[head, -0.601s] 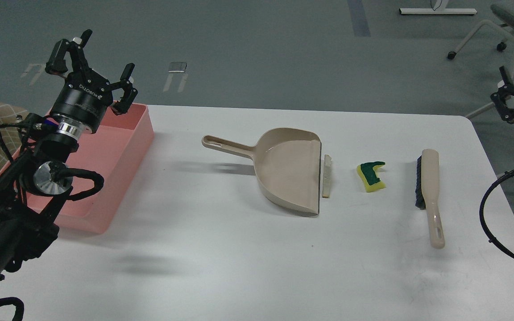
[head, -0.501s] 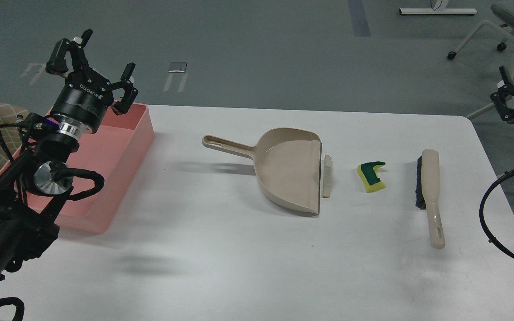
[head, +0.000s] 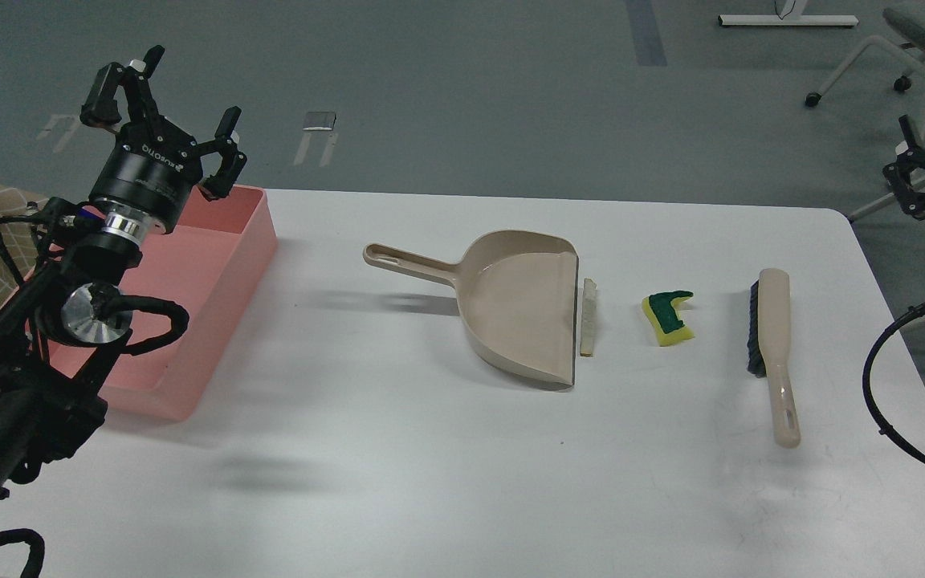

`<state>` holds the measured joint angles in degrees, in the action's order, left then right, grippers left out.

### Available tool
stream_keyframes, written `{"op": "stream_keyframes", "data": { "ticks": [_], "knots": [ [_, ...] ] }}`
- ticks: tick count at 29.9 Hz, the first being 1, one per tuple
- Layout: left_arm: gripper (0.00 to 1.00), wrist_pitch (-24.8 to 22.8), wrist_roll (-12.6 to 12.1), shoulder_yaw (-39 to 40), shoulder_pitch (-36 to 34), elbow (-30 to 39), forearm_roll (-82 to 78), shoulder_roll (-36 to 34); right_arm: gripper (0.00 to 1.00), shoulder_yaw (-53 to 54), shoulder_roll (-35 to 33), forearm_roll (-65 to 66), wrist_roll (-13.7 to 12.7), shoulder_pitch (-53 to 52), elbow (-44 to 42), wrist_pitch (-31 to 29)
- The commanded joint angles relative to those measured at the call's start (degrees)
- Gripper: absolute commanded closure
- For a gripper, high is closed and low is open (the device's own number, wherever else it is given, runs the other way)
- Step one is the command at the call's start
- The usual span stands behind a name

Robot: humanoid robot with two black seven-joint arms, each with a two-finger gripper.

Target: Sweep and dump garbage into bin

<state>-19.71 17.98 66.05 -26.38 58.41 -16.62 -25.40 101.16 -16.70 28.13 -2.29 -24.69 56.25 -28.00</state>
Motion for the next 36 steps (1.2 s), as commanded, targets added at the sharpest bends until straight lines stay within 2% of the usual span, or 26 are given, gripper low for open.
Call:
{"op": "stream_keyframes", "data": {
  "ticks": [1,36],
  "knots": [
    [0.02,0.3,0.0,0.0,-0.6,-0.7,0.0,0.1,0.0,0.0,0.1,0.0,0.4,0.1,-0.2,0.0],
    [0.02,-0.1,0.0,-3.6,-0.4,0.1,-0.4,1.8,0.0,0.0,0.0,2.8,0.6,0.4,-1.6,0.0]
  ]
}}
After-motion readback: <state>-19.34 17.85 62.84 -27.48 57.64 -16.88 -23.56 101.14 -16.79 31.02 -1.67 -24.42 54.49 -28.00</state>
